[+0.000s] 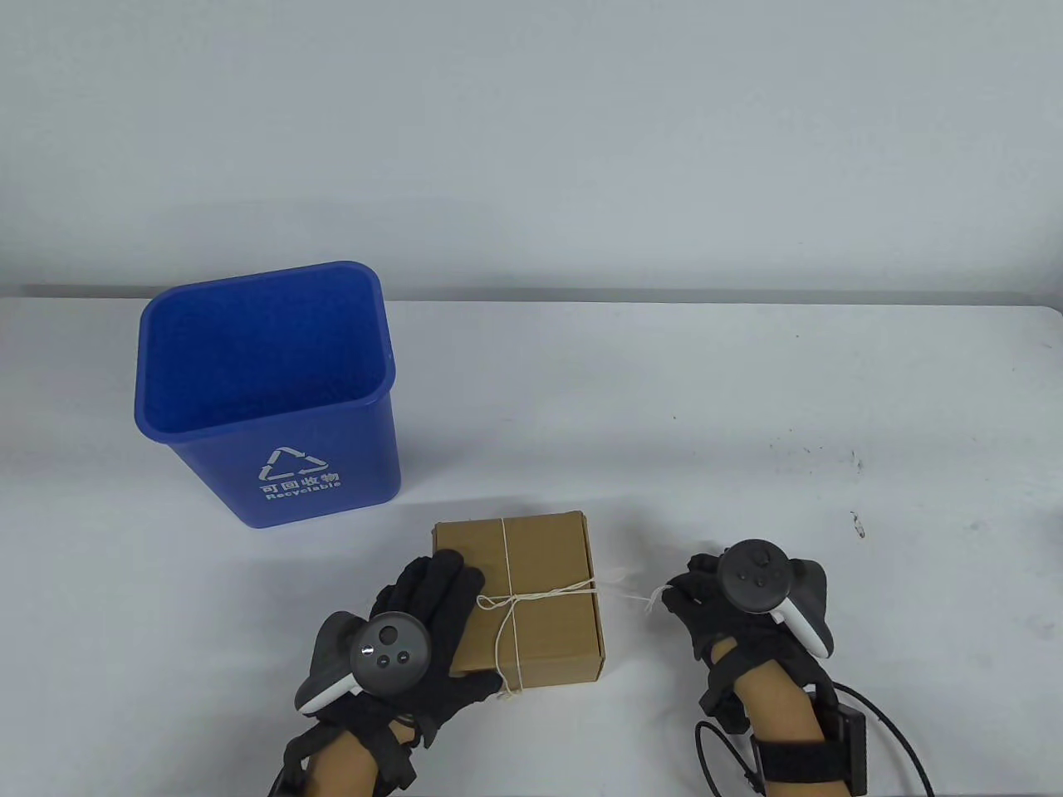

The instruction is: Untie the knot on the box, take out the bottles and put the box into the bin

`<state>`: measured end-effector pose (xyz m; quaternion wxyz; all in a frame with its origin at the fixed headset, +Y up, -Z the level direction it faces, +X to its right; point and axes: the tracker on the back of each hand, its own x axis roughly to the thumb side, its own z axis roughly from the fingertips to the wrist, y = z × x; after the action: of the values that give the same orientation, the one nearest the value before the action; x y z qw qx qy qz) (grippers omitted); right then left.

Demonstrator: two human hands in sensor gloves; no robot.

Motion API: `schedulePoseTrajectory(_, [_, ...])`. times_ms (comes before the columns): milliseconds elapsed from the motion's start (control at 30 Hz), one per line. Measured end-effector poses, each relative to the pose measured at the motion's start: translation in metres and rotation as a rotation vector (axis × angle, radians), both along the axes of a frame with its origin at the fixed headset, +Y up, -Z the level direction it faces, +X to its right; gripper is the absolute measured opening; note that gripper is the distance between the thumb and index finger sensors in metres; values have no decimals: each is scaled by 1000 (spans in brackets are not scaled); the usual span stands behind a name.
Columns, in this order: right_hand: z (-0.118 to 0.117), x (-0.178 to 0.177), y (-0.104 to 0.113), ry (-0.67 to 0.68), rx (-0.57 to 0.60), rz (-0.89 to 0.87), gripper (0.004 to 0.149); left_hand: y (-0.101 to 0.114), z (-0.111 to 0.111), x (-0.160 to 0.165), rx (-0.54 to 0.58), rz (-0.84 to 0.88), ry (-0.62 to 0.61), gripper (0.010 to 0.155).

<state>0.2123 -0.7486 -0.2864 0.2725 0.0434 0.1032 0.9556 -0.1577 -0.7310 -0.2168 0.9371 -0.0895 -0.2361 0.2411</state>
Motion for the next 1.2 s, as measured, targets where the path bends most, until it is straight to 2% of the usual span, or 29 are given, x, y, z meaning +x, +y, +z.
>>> schedulePoseTrajectory(333, [-1,10,-3,-104,-16,51,36,-1,0,0,-1,5,0,106])
schedulePoseTrajectory(1200, [-4,37,-4,-264,-65,78,36,-2,-1,-1,-7,12,-1,105])
